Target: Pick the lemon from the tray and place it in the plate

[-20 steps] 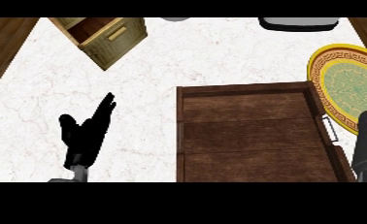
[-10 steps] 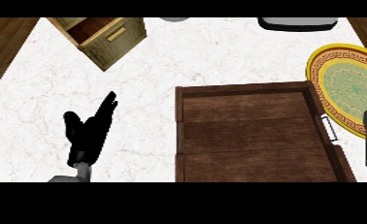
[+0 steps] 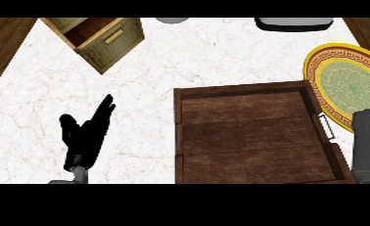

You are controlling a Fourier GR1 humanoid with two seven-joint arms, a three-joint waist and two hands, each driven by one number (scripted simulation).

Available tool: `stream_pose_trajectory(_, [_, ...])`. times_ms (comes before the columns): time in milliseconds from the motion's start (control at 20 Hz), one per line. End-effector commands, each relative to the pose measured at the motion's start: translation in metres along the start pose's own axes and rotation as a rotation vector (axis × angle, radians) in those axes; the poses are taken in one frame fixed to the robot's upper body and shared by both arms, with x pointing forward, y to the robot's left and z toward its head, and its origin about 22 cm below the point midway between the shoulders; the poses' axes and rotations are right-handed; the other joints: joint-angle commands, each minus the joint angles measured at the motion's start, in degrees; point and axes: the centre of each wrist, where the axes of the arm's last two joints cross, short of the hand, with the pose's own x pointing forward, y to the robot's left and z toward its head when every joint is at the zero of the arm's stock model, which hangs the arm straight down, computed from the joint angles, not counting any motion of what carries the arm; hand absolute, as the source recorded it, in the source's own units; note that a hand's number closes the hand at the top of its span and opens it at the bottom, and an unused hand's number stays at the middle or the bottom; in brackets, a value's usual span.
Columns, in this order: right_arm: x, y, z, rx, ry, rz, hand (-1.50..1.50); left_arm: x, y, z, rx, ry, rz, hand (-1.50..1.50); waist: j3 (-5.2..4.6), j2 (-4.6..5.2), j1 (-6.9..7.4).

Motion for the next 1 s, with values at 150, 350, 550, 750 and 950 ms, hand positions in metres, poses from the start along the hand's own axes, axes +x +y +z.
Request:
stream_pose_trajectory(150, [-0.027,-0.047,0.069,0.115,0.059,-0.163,-1.50,-0.007,-0.002,-0.002,0.000,0.037,0.025,0.00,-0.33,0.08,-0.69])
stream_pose_trajectory(350, [-0.036,-0.073,0.071,0.209,0.024,-0.180,-1.50,-0.004,0.013,-0.013,-0.005,0.050,0.011,0.00,-0.42,0.08,-0.75])
stream_pose_trajectory(550, [-0.063,-0.088,0.076,0.222,0.018,-0.137,-1.50,-0.026,-0.012,-0.007,-0.013,0.059,0.005,0.00,-0.44,0.25,-0.29])
stream_pose_trajectory(750, [-0.070,-0.092,0.091,0.266,0.003,-0.106,-1.50,0.007,0.002,-0.005,-0.009,0.033,0.011,0.00,-0.44,0.29,0.26])
stream_pose_trajectory(950, [-0.060,-0.089,0.093,0.280,0.014,-0.072,-1.50,-0.011,0.013,-0.005,-0.005,0.040,0.010,0.00,-0.49,0.41,0.29])
